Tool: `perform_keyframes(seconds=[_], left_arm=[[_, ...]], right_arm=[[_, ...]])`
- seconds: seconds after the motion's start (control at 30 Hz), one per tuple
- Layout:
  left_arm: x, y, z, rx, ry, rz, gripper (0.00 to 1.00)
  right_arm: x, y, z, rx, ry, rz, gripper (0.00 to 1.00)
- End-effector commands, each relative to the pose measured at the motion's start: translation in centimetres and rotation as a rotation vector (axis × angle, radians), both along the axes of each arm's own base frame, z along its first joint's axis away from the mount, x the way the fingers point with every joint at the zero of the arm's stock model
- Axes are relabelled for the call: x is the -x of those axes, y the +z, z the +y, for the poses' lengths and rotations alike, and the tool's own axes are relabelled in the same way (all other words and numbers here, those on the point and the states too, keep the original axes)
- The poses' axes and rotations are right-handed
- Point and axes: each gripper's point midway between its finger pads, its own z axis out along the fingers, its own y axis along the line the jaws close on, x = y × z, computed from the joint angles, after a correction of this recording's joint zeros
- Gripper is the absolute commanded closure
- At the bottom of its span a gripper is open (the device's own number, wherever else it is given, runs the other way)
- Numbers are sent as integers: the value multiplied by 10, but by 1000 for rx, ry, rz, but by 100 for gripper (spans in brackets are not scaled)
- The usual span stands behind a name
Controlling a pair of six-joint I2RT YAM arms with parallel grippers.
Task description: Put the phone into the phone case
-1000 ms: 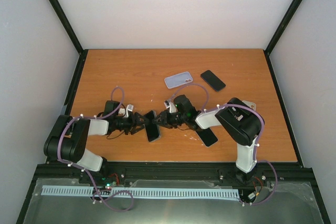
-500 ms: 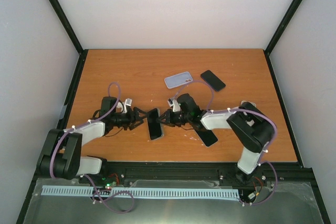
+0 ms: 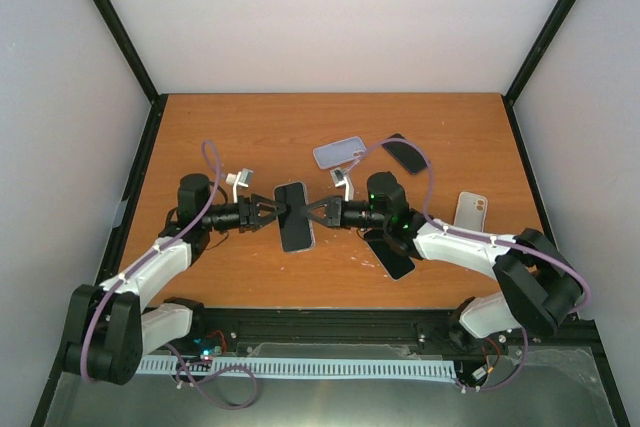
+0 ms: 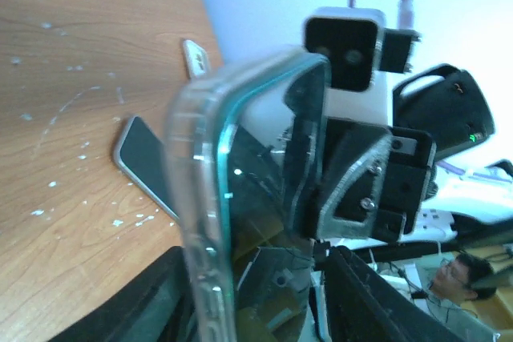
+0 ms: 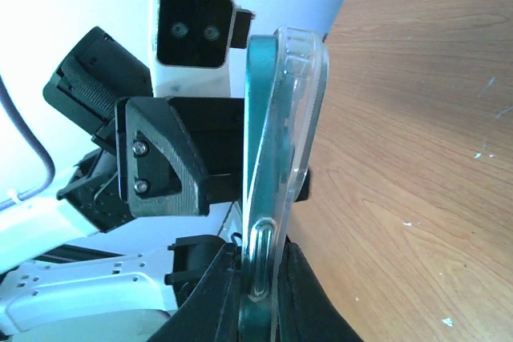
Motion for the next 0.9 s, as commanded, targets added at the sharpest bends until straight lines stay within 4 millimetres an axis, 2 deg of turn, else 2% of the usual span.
perform_keyframes(seconds=[0.0, 0.13, 0.2, 0.33, 0.4, 0.43, 0.53, 0.7, 0.87], left_arm=[[18, 26, -6, 84, -97, -83, 60], [20, 25, -6, 90, -101, -80, 77], [18, 23, -6, 89, -98, -78, 85], [15, 24, -7, 97, -91, -82, 95], [15, 27, -7, 104, -88, -100, 99], [14, 29, -7, 107, -87, -110, 100], [14, 37, -7, 115, -89, -147, 100], [17, 52, -8, 135, -117, -216, 100], [16, 59, -9, 131, -137, -255, 99]], right_arm=[[4, 35, 0, -109, 24, -57, 95], [5, 32, 0, -111, 28, -40, 92], [6, 32, -1, -115, 27, -36, 87], [11, 28, -5, -113, 29, -24, 67], [15, 22, -9, -107, 31, -12, 51], [17, 18, -10, -105, 31, 0, 44], [26, 10, -16, -120, 36, 26, 33], [38, -8, -18, -115, 77, 72, 30], [42, 1, -16, -156, 108, 56, 38]])
